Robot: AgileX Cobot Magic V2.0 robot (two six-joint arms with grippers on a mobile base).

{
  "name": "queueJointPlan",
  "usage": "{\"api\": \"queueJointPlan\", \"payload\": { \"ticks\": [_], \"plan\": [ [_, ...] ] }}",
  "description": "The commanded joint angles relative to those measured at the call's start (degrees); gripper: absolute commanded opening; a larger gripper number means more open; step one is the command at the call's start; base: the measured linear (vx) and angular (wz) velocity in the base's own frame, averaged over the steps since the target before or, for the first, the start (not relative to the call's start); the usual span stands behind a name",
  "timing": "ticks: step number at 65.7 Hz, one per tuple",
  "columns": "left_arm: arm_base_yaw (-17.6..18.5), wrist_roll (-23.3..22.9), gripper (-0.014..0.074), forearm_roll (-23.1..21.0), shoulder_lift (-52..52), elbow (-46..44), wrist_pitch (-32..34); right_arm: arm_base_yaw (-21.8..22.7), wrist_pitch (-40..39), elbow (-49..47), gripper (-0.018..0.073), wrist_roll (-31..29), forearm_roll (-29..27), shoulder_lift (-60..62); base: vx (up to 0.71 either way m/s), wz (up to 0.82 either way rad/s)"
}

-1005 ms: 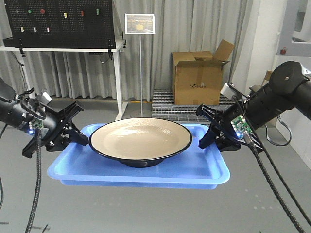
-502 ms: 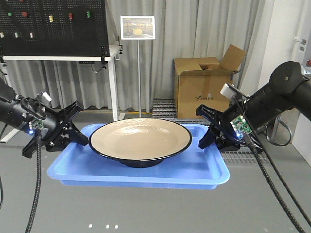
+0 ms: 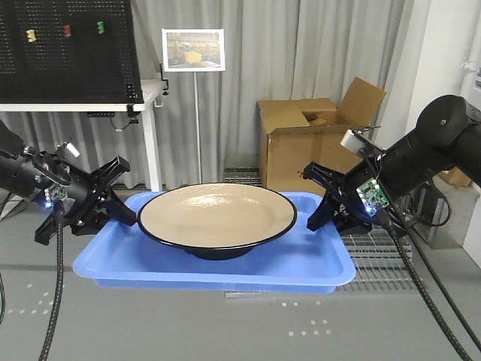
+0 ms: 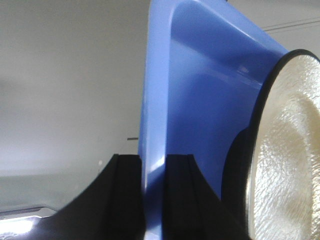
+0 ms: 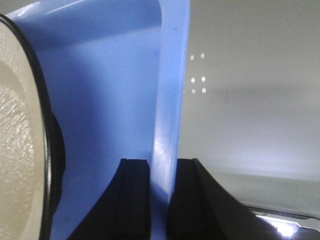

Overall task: Place disk in tray to left cabinet
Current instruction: 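Hold the tray level with both grippers while the base drives to the cabinet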

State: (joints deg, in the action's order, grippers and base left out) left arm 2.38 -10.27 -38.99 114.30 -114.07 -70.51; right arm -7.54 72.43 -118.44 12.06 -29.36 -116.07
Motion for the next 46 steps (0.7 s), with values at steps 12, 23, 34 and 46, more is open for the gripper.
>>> {"api": "queueJointPlan", "payload": {
  "ticks": [12, 23, 34, 46],
  "plan": [
    [1.99, -1.23, -0.0001, -12.46, -3.99, -2.12, -1.26, -1.73, -2.42, -2.07, -0.0005, -0.34, -11.56, 3.85, 0.56, -0.09],
    [1.99, -1.23, -0.0001, -12.46, -3.99, -2.12, -1.26, -1.73, -2.42, -2.07, -0.0005, -0.34, -11.62, 3.85, 0.53, -0.07],
    [1.99, -1.23, -0.0001, -12.46, -3.99, -2.12, -1.26, -1.73, -2.37, -2.07, -0.0005, -0.34, -11.63, 3.85, 0.5, -0.03],
    [1.99, -1.23, -0.0001, -12.51, -3.99, -2.12, -1.27, -1.73, -2.37, -2.07, -0.0005, -0.34, -11.57, 3.85, 0.48, -0.03]
  ]
}}
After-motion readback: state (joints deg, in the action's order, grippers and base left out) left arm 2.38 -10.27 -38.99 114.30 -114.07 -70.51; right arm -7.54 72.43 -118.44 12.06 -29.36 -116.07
